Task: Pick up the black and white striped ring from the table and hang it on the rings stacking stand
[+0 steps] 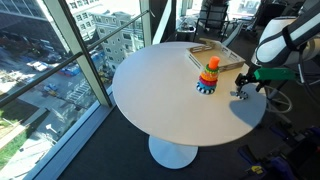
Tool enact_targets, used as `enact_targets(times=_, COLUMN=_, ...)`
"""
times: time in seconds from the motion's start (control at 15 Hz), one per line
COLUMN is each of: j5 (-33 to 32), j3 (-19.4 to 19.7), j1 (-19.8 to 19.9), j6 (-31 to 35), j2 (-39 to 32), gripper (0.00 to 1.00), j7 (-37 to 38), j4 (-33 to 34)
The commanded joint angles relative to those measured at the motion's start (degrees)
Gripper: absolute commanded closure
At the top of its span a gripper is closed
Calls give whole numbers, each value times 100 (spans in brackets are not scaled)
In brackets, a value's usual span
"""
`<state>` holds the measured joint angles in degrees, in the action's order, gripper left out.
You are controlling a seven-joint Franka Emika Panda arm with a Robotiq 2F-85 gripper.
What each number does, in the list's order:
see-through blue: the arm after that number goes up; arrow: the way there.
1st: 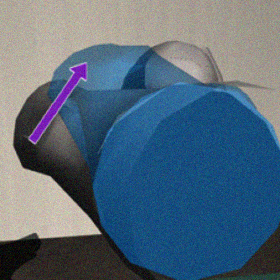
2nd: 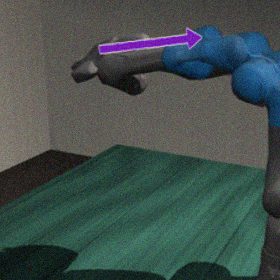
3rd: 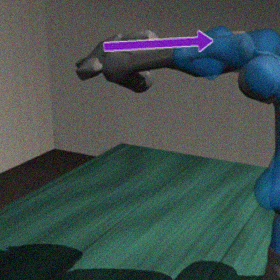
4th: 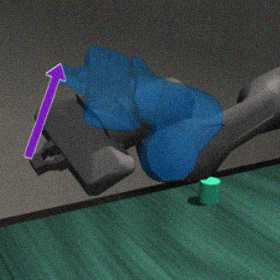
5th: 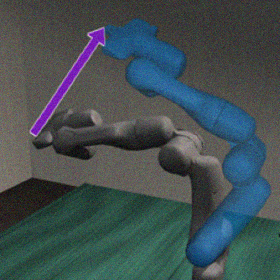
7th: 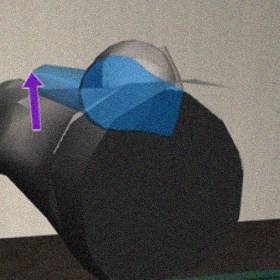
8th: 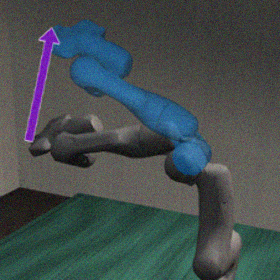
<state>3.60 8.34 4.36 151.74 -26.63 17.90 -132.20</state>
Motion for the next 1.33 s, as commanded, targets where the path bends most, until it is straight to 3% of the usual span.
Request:
enact_targets(times=0.0, j5=92, j3=61, j1=-89, j6=-45, j2=-263, gripper=0, j7=117, j4=270)
enact_targets(times=1.27, j5=101, j3=79, j1=-194, j6=-48, j2=-554, gripper=0, j7=207, j4=459)
